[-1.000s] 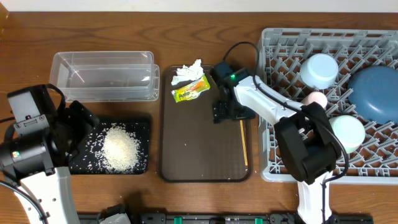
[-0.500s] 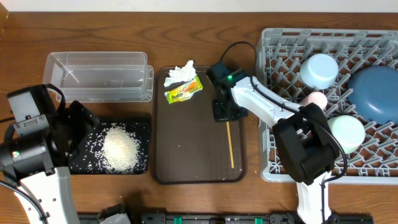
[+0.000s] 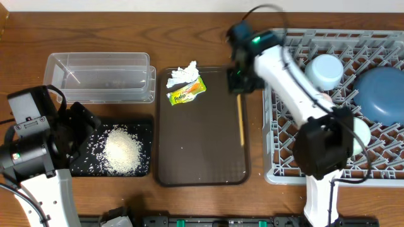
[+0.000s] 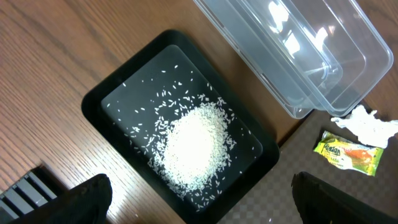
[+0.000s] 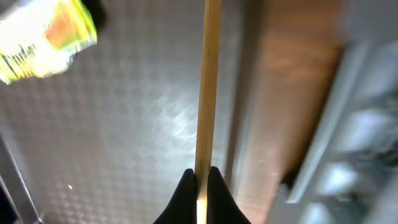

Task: Sort waste into correct bins and load items into the dishwasher rack
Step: 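Carry the wooden stick into the dish rack's left side, then release the stick in the rack and raise the right gripper, then reach the left gripper to the yellow snack wrapper on the brown tray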

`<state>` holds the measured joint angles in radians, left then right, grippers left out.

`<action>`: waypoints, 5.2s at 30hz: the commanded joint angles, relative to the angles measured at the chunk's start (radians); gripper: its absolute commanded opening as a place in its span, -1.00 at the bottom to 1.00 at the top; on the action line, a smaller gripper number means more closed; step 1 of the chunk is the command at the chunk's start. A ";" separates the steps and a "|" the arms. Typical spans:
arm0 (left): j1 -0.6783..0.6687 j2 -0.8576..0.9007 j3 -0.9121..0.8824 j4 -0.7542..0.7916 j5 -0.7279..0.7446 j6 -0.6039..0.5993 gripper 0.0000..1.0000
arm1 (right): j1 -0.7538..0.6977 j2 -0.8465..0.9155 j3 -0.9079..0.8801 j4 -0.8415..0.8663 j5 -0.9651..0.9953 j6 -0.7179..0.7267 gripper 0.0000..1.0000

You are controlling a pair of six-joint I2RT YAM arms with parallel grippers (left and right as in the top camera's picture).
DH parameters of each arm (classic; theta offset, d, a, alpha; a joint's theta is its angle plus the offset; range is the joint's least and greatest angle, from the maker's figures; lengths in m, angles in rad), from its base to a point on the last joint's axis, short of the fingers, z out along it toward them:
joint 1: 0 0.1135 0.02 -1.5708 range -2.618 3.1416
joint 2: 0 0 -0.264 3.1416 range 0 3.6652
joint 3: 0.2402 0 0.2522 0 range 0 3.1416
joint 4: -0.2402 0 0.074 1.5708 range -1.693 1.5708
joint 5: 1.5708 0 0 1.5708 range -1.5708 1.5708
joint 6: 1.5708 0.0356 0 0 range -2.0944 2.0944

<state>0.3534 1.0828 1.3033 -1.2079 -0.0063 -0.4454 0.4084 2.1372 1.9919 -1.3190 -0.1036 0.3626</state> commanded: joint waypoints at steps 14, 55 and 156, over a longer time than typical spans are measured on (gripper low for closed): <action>0.005 0.001 0.010 -0.003 -0.006 -0.001 0.89 | -0.312 0.001 0.160 -0.069 -0.117 -0.314 -0.98; 0.005 0.001 0.010 -0.003 -0.006 -0.001 0.89 | 0.059 0.001 0.158 0.060 -0.016 -0.098 0.98; -0.764 0.908 0.362 0.297 -0.017 0.210 0.82 | -0.355 0.001 0.158 -0.210 0.256 0.138 0.99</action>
<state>-0.4080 1.9541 1.6444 -0.9264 0.0044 -0.3225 0.0574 2.1372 2.1365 -1.5284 0.1497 0.4896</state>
